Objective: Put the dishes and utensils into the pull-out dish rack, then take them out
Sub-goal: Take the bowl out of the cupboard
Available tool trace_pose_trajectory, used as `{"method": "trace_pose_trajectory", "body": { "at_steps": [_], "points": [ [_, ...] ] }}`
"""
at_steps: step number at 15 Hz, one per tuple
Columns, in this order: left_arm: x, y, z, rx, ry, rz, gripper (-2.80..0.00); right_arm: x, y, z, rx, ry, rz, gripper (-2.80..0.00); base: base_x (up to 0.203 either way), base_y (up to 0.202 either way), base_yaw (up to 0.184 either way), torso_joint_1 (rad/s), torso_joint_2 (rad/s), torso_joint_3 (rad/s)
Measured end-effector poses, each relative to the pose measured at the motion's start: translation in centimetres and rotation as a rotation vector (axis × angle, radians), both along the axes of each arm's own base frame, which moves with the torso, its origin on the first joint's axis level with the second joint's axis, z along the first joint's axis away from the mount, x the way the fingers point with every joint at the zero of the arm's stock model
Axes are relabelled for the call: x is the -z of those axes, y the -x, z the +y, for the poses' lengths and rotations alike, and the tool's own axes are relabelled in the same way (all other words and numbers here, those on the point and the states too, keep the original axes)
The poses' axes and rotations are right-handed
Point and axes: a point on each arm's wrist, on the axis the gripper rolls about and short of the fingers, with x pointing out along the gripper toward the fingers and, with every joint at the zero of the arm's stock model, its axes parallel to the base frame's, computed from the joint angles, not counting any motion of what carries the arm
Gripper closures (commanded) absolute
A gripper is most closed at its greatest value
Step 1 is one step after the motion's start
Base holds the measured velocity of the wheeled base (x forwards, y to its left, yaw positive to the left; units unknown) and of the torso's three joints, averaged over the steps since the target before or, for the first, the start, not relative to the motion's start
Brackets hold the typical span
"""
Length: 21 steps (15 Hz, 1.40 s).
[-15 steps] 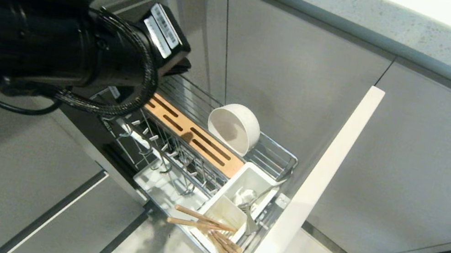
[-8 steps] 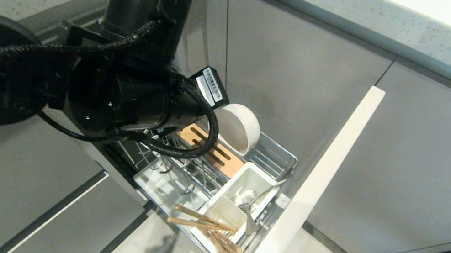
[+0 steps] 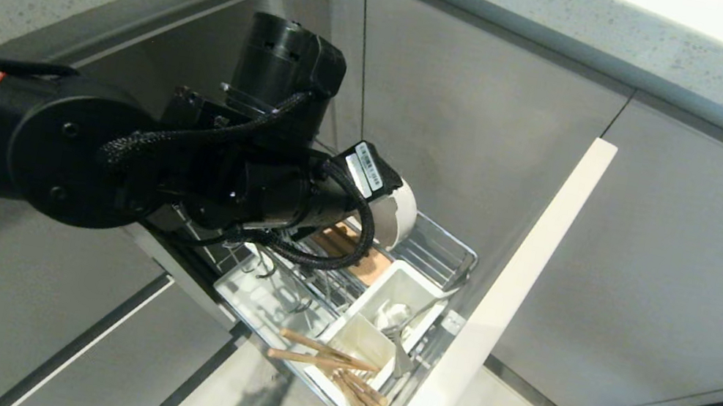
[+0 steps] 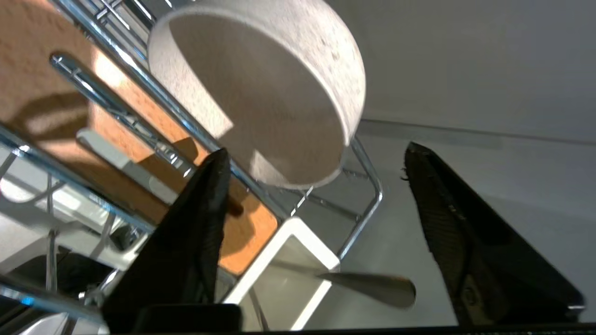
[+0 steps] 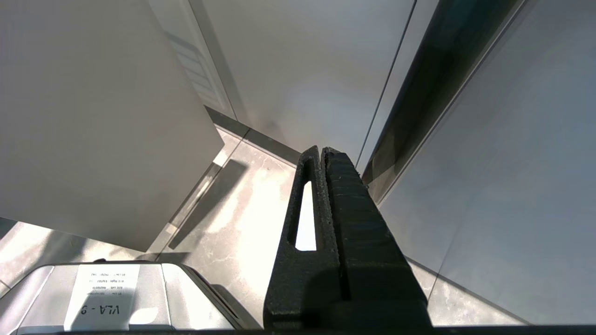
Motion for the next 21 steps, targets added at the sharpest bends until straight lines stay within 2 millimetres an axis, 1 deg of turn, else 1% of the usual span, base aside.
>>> {"method": "trace_pose_trajectory", "body": {
  "at_steps": [3, 6, 11, 14, 17, 18, 21],
  "points": [
    [0.6, -1.3, 0.0, -0.005, 0.007, -0.022, -2.8, 0.0, 0.0, 0.0, 0.0, 0.0, 0.0, 0.0, 0.0, 0.0, 0.0, 0.0, 0.0, 0.0],
    [1.2, -2.2, -0.4, 0.018, 0.012, -0.019, -2.8, 0.0, 0.0, 0.0, 0.0, 0.0, 0.0, 0.0, 0.0, 0.0, 0.0, 0.0, 0.0, 0.0],
    [1.2, -3.5, -1.6, 0.041, 0.012, -0.084, -2.8, 0.0, 0.0, 0.0, 0.0, 0.0, 0.0, 0.0, 0.0, 0.0, 0.0, 0.0, 0.0, 0.0],
    [1.7, -3.9, -2.0, 0.044, 0.006, -0.077, -2.8, 0.0, 0.0, 0.0, 0.0, 0.0, 0.0, 0.0, 0.0, 0.0, 0.0, 0.0, 0.0, 0.0],
    [1.8, -4.2, -2.3, 0.045, 0.017, -0.09, -2.8, 0.0, 0.0, 0.0, 0.0, 0.0, 0.0, 0.0, 0.0, 0.0, 0.0, 0.0, 0.0, 0.0],
    [1.9, -4.2, -2.4, 0.046, 0.016, -0.09, 0.0, 0.0, 0.0, 0.0, 0.0, 0.0, 0.0, 0.0, 0.0, 0.0, 0.0, 0.0, 0.0, 0.0],
    [1.9, -4.3, -2.4, 0.047, -0.001, -0.101, 0.0, 0.0, 0.0, 0.0, 0.0, 0.0, 0.0, 0.0, 0.0, 0.0, 0.0, 0.0, 0.0, 0.0]
  ]
}}
